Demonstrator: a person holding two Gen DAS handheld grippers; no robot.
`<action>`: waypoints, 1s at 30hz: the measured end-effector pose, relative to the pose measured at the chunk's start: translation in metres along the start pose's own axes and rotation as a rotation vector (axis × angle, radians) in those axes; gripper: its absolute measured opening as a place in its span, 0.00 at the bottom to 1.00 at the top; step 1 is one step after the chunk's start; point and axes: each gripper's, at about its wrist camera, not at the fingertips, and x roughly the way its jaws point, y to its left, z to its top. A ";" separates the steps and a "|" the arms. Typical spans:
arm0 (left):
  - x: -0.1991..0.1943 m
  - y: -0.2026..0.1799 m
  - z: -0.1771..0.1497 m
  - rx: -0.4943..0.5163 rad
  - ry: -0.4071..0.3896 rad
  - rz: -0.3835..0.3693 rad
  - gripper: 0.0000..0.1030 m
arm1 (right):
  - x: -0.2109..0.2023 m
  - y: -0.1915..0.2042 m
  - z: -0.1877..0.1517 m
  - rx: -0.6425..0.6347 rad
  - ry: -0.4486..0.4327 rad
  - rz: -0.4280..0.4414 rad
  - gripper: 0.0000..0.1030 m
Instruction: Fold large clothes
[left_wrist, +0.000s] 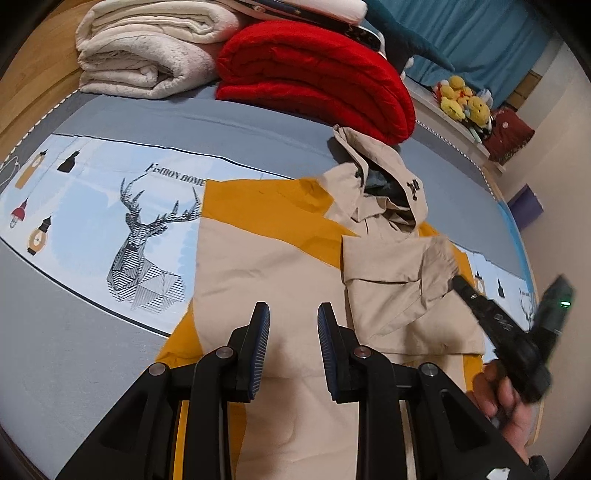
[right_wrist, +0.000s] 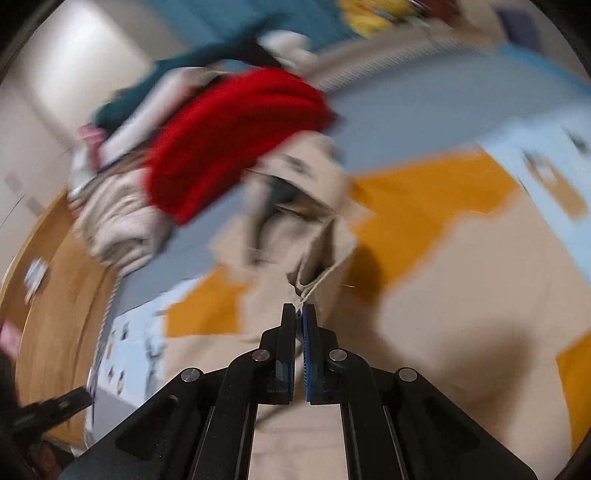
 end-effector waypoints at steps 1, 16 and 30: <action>-0.002 0.003 0.001 -0.010 -0.004 0.001 0.23 | -0.003 0.024 0.001 -0.055 0.003 0.059 0.04; 0.005 0.061 0.009 -0.147 0.005 0.015 0.23 | -0.089 0.031 -0.009 -0.114 0.057 -0.014 0.47; 0.100 0.090 -0.020 -0.288 0.206 -0.035 0.26 | -0.045 -0.190 -0.023 0.478 0.185 -0.259 0.47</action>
